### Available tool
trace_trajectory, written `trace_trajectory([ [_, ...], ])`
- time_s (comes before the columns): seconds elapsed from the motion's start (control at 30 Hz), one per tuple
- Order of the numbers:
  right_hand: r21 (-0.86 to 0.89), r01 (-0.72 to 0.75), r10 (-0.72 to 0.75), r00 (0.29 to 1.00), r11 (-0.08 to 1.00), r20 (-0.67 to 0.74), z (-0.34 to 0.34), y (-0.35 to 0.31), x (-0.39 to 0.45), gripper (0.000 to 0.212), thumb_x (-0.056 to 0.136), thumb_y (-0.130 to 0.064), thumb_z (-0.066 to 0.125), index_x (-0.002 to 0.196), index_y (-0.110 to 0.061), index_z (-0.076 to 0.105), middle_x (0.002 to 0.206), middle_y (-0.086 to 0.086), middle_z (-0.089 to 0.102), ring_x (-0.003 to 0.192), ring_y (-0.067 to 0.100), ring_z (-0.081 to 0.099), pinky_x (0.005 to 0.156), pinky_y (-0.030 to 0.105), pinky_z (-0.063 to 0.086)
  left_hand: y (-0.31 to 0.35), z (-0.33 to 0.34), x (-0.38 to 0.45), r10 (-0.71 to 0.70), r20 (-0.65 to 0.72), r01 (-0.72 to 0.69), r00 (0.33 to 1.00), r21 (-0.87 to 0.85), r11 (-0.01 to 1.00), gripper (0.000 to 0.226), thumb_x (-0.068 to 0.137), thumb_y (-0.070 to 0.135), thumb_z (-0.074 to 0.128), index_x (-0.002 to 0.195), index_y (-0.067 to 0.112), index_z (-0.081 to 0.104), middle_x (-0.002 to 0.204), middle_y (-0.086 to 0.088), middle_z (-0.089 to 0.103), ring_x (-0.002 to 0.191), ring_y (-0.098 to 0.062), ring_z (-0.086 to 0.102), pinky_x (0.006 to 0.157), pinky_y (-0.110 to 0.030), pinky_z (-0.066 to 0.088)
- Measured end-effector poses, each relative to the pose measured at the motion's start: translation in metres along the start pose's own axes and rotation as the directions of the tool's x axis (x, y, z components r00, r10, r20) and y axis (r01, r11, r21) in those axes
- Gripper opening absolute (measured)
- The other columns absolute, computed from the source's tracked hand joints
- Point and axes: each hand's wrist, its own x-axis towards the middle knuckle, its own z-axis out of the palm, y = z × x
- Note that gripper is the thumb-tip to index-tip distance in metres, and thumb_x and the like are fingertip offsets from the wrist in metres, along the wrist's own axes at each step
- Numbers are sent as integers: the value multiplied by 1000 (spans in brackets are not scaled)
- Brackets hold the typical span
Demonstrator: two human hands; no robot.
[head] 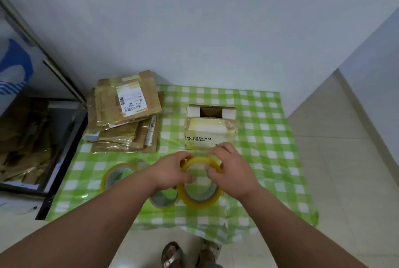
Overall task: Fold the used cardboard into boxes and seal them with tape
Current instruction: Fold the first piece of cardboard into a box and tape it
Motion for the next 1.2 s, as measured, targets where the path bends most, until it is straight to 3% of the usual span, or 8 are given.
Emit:
trace_trajectory([
  [0.07, 324, -190, 216, 975, 927, -45, -14, -8, 2, 67, 80, -36, 77, 140, -32, 44, 132, -10, 44, 98, 11, 57, 84, 28, 49, 1, -4, -7, 22, -16, -24, 1000, -162, 986, 60, 83, 12, 77, 134, 28, 50, 120, -4, 59, 99, -25, 67, 63, -30, 56],
  [0.17, 688, -432, 430, 883, 583, 189, -31, -13, 1, 80, 70, -50, 75, 141, -27, 44, 137, -5, 51, 119, 15, 52, 95, 32, 40, 5, -5, -18, 44, -63, -67, 997, -437, 897, 48, 86, 2, 72, 122, 29, 55, 120, -7, 62, 104, -26, 66, 68, -34, 58],
  [0.3, 807, -493, 258, 867, 324, 426, -35, -10, -6, 80, 54, -56, 67, 124, -16, 63, 122, 3, 67, 110, 19, 57, 95, 40, 34, 14, -7, -27, 80, -113, -134, 990, -641, 756, 47, 87, -2, 69, 124, 24, 54, 118, -7, 63, 111, -30, 63, 91, -56, 51],
  [0.43, 885, -440, 25, 897, 151, 442, -44, -13, -12, 62, 60, -29, 69, 116, -4, 64, 107, 18, 67, 99, 26, 63, 92, 40, 41, 25, -9, -37, 118, -101, -155, 988, -703, 694, 47, 89, -8, 62, 122, 25, 54, 121, -3, 66, 113, -25, 62, 91, -49, 52],
  [0.73, 829, -294, 117, 955, 476, 271, -62, -28, -2, 40, 68, -25, 72, 100, -2, 67, 91, 13, 68, 86, 26, 61, 80, 37, 46, 70, -22, -51, 290, -206, -326, 935, -169, 930, 74, 60, 32, 78, 128, 39, 50, 127, 15, 53, 122, -5, 49, 100, -31, 46],
  [0.9, 768, -258, 79, 962, 586, 263, -73, -24, 7, 36, 68, -32, 72, 96, -8, 69, 87, 8, 68, 82, 21, 62, 77, 35, 47, 92, -9, -41, 375, -327, -292, 868, 275, 916, 32, 75, 41, 82, 98, 33, 61, 107, 15, 58, 99, -3, 58, 77, -20, 47],
  [1.07, 725, -270, 28, 945, 633, 327, -87, -12, 18, 28, 69, -30, 71, 92, -16, 70, 83, -1, 69, 76, 14, 63, 72, 27, 47, 98, -9, -30, 303, -448, -267, 841, 142, 953, 17, 91, 25, 67, 79, 12, 67, 82, -8, 70, 71, -13, 59, 66, -20, 45],
  [1.2, 696, -292, 14, 927, 655, 376, -104, -3, 26, 45, 68, -34, 75, 101, -3, 72, 89, 6, 70, 84, 19, 63, 84, 32, 46, 102, -13, -23, 152, -390, -243, 908, -194, 950, 18, 93, 19, 66, 76, 14, 65, 81, -6, 71, 79, -17, 67, 75, -35, 56],
])
